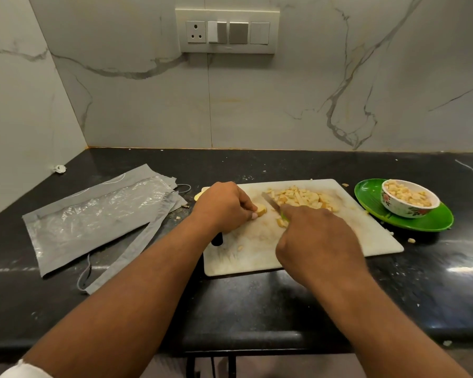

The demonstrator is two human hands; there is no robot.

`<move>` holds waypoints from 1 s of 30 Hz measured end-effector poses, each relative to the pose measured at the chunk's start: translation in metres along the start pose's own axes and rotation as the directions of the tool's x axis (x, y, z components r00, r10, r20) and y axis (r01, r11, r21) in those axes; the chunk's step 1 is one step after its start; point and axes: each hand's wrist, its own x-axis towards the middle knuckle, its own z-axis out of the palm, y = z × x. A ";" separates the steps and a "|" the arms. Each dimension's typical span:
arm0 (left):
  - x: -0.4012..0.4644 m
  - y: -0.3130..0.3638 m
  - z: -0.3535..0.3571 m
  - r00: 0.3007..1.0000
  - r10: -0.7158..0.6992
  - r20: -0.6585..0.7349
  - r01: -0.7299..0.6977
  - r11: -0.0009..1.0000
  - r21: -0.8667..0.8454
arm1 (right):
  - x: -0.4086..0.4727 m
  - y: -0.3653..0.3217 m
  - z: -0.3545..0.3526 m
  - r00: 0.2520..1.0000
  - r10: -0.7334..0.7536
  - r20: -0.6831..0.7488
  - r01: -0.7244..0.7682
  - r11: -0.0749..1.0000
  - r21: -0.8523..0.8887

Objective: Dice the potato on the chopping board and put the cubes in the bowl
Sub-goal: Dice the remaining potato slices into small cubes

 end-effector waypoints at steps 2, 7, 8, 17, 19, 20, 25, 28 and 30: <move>-0.002 0.000 -0.001 1.000 -0.009 0.002 0.009 1.000 -0.007 | 0.009 -0.008 0.011 0.999 -0.022 0.045 0.021 1.000 0.018; -0.002 0.002 -0.002 1.000 -0.018 -0.001 0.018 1.000 0.004 | -0.018 0.000 0.014 0.995 -0.065 0.075 0.062 0.997 0.043; -0.001 0.002 -0.002 1.000 -0.018 0.007 0.018 1.000 0.007 | -0.026 0.004 0.010 0.996 -0.072 0.058 0.070 0.997 0.039; -0.006 0.000 0.000 0.997 -0.032 -0.066 0.033 0.999 0.017 | 0.009 -0.011 0.013 1.000 -0.029 0.005 0.029 0.999 0.039; -0.008 0.001 -0.001 0.997 -0.030 -0.075 0.032 0.999 0.022 | 0.007 -0.014 0.022 0.998 -0.043 0.037 0.041 0.998 0.043; -0.008 0.002 -0.002 0.997 -0.030 -0.074 0.032 0.999 0.030 | 0.000 -0.013 0.025 0.998 -0.057 0.038 0.055 0.998 0.039; -0.005 0.004 -0.005 0.999 -0.035 -0.027 0.037 0.998 0.053 | -0.036 0.005 0.011 0.996 -0.088 0.014 0.087 0.996 0.027; -0.006 0.001 -0.007 0.999 -0.032 -0.006 0.032 0.999 0.039 | -0.023 -0.002 0.005 0.998 -0.056 -0.036 0.058 0.998 0.039; -0.007 -0.002 -0.007 0.999 -0.032 -0.008 0.033 0.999 0.009 | -0.004 -0.012 0.010 0.999 -0.032 -0.019 0.033 0.999 0.042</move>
